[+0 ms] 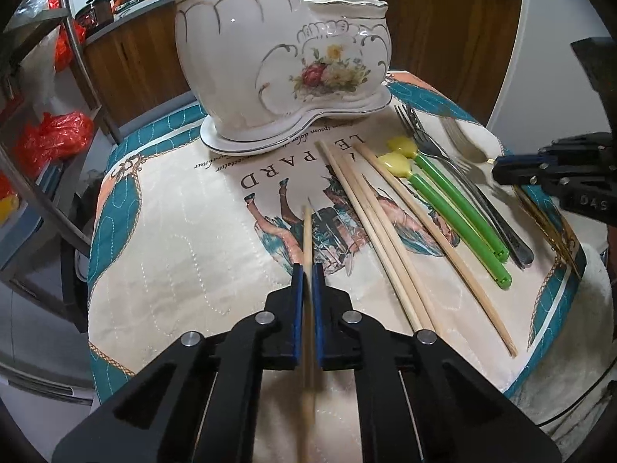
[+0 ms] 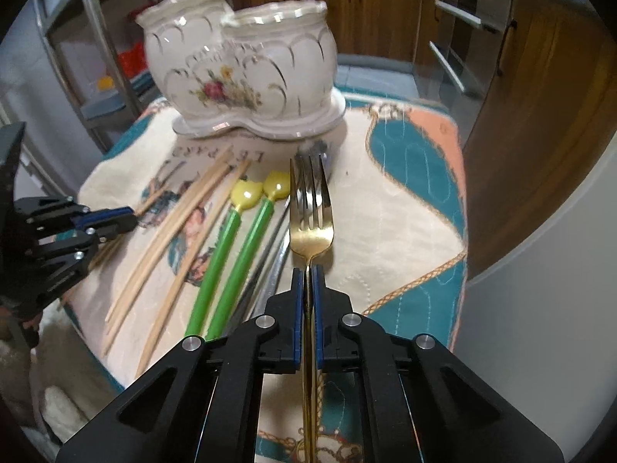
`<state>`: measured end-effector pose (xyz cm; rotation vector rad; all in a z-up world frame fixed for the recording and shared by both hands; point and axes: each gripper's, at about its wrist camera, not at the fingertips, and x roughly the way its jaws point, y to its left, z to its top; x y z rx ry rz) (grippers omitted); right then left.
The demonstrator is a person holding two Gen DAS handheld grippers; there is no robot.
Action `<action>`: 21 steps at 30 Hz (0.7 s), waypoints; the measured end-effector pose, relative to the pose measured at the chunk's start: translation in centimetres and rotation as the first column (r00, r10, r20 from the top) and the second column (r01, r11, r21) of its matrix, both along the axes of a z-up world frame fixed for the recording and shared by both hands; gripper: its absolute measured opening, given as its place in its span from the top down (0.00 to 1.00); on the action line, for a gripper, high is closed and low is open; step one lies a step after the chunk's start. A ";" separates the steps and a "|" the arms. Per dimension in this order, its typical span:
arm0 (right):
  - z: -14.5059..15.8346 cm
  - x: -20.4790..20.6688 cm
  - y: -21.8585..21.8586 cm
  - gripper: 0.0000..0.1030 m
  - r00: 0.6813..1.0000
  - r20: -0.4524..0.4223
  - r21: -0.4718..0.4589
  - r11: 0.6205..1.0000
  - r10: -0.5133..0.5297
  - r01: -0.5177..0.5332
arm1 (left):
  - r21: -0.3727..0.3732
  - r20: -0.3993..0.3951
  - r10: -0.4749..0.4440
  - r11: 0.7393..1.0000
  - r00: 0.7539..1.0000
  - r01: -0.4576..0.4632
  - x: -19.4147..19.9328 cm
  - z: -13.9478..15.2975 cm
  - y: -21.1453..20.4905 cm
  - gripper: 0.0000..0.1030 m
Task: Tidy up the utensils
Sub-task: 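Lift the chopstick and gold fork and carry both above the ceramic holder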
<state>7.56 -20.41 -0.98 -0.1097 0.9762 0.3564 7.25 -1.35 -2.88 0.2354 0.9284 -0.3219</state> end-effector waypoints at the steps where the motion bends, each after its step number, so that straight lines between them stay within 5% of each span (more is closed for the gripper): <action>1: 0.3 -0.2 0.0 0.94 1.000 0.018 0.005 1.000 0.006 -0.006 | -0.002 0.002 -0.001 1.000 1.000 0.001 -0.1 0.0 0.0 0.95; 6: 2.2 -1.8 -0.1 0.94 0.989 0.145 0.035 0.999 0.035 -0.041 | -0.038 0.045 0.005 0.999 0.999 -0.003 -0.7 1.0 0.7 0.95; 11: 4.7 -3.7 -0.2 0.94 0.949 0.312 0.077 0.994 0.048 -0.076 | -0.129 0.186 -0.002 0.991 0.983 0.027 -2.1 3.3 1.9 0.95; 21: 8.7 -4.2 0.2 0.94 0.834 0.552 0.121 0.988 0.013 -0.096 | -0.244 0.472 0.098 0.969 0.876 0.023 -2.6 9.8 4.0 0.95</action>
